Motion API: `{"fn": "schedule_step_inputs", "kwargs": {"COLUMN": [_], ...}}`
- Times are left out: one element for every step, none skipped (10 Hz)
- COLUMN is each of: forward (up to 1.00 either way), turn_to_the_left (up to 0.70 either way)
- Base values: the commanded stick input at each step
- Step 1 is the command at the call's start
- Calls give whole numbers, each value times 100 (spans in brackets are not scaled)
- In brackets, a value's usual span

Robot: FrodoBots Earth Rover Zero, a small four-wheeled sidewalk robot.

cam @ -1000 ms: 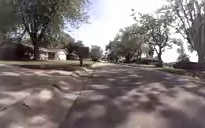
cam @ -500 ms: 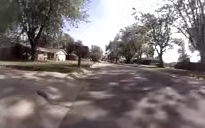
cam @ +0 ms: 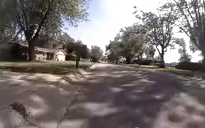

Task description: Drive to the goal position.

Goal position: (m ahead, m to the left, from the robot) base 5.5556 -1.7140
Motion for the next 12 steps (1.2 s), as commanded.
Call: {"fn": "schedule_step_inputs", "kwargs": {"forward": [100,100,100,100,100,100,100,100,100,100,100,100], "turn_to_the_left": [2,3,3,3,4,19,11,1,0,0,0,0]}}
